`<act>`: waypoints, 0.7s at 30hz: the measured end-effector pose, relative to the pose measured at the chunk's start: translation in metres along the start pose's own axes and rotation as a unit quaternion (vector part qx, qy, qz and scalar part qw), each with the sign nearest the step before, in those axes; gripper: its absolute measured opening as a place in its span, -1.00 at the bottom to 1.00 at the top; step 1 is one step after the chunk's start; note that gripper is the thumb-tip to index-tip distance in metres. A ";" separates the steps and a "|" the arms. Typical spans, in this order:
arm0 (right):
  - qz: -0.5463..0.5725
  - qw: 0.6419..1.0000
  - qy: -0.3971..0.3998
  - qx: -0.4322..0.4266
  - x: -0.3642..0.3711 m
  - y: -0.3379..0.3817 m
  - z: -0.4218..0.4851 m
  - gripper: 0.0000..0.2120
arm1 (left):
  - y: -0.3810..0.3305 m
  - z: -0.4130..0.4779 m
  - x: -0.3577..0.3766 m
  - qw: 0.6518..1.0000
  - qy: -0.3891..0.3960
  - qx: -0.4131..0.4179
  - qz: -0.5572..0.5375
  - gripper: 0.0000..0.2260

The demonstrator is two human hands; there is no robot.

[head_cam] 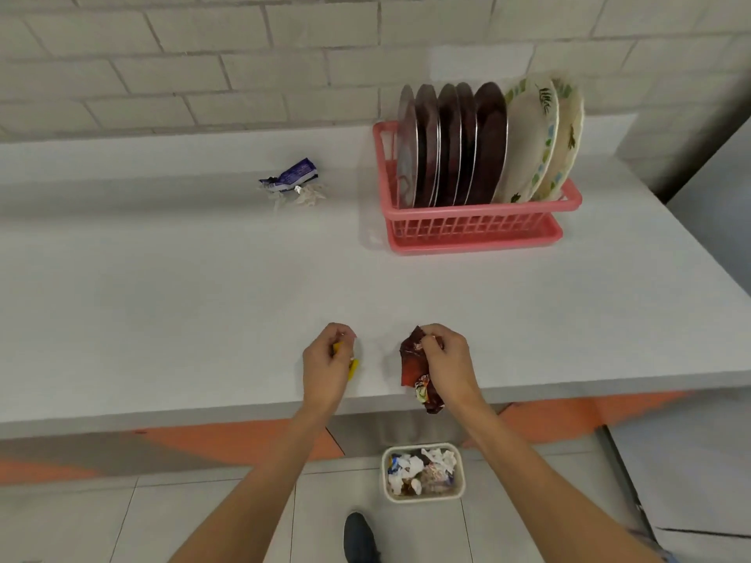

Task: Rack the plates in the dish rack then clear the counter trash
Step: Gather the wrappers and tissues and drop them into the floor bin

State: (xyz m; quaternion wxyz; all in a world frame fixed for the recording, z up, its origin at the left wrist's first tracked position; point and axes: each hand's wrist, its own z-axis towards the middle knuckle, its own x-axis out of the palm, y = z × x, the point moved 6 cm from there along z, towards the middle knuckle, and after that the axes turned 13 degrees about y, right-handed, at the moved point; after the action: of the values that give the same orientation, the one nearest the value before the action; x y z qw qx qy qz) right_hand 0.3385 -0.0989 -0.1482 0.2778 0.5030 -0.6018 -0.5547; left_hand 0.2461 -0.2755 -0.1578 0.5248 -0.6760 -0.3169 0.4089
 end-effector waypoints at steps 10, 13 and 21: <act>0.023 0.995 0.082 -0.046 -0.065 -0.039 -0.100 -0.76 | -0.001 -0.106 0.100 0.995 0.083 -0.045 0.036 -0.71; 0.030 0.994 0.104 -0.008 -0.079 -0.059 -0.122 -0.80 | 0.002 -0.126 0.118 0.989 0.115 -0.088 -0.005 -0.81; 0.053 0.981 0.143 0.118 -0.103 -0.111 -0.159 -0.28 | 0.013 -0.157 0.143 0.977 0.160 -0.137 0.002 -0.65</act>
State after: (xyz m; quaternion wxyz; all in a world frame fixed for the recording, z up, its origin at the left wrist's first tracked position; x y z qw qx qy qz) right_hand 0.5488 -0.0533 -0.1939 0.3287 0.5739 -0.6427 -0.3867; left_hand 0.4516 -0.2271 -0.1840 0.4701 -0.7990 -0.2805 0.2487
